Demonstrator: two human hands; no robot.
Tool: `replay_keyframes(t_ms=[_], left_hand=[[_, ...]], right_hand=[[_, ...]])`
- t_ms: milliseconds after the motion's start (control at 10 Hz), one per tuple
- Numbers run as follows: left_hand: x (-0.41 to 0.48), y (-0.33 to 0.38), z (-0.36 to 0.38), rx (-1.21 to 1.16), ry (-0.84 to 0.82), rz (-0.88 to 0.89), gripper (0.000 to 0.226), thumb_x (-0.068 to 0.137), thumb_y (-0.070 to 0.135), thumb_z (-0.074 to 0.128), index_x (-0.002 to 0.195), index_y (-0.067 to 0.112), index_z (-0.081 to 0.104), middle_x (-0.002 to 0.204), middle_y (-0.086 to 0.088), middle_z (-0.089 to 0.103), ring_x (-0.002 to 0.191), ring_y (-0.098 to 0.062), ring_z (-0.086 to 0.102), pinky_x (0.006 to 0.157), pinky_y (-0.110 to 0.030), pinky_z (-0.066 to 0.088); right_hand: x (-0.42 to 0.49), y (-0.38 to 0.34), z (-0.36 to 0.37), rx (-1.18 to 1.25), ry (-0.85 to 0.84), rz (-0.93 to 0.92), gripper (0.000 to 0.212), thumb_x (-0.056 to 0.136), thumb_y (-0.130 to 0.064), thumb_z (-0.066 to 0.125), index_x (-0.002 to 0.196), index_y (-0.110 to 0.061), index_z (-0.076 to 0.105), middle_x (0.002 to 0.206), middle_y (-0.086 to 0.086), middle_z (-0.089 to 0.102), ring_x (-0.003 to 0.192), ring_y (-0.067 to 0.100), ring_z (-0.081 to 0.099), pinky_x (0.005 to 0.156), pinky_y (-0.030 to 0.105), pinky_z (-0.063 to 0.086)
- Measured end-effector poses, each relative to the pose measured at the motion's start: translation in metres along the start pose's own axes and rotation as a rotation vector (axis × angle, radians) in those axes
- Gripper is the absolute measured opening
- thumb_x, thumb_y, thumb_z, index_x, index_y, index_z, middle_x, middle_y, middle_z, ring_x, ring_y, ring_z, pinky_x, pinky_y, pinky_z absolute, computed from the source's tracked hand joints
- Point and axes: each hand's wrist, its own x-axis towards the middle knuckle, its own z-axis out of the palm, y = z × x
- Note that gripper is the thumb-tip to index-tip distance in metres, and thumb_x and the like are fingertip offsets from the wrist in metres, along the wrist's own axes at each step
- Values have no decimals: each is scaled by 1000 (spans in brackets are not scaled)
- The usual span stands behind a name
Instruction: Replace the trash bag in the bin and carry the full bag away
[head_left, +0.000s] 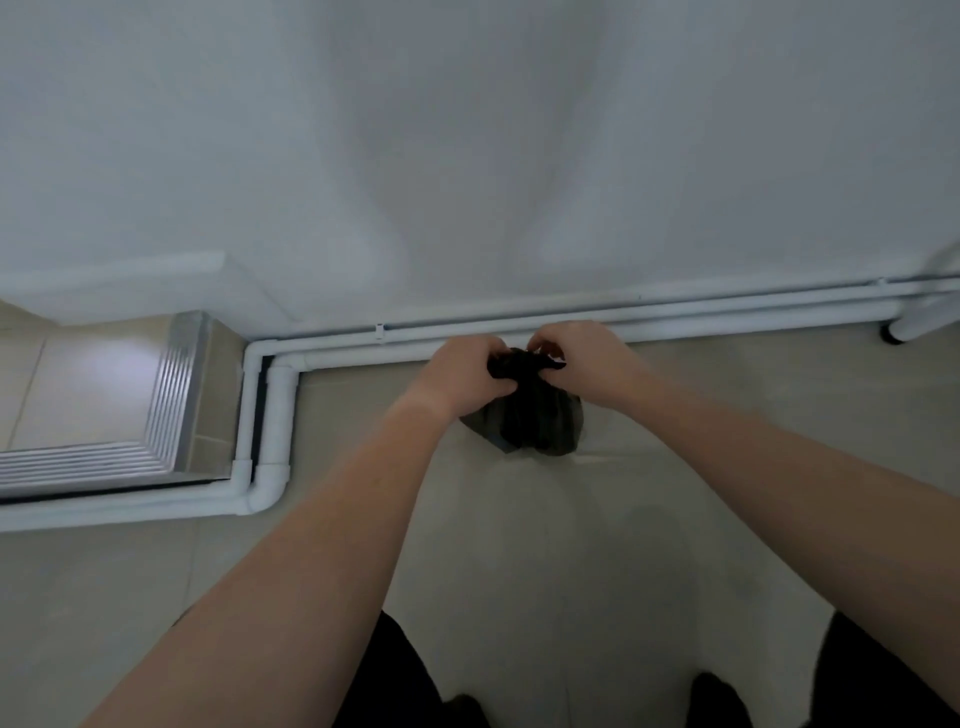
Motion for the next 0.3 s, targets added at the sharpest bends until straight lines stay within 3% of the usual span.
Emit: replay_keyframes(t_ms=[100,200,300], left_hand=[[-9,3,-5,-20,26,14,35,83,28,80,118,27,78,112,4,79,106,-18,71,90,-33,55],[-13,-1,-14,-98,63,-14,41,86,28,80,127,25,75,121,5,77,104,-13,71,98,-30,56],[-18,-3,-20,-127,98,-36,43,89,29,80,131,24,73,124,5,75,104,-11,70,96,-24,52]], right_hand=[[-8,-1,-16,-4,-33,2,39,88,-21,73,126,-19,68,120,2,73,112,20,68,95,33,52],[-14,6,-34,-3,-44,8,37,87,-23,73,124,-22,69,113,-1,71,106,18,67,93,34,54],[-27,9,-61,11,-24,24,27,88,-20,73,114,-25,73,93,-10,65,91,15,67,88,35,55]])
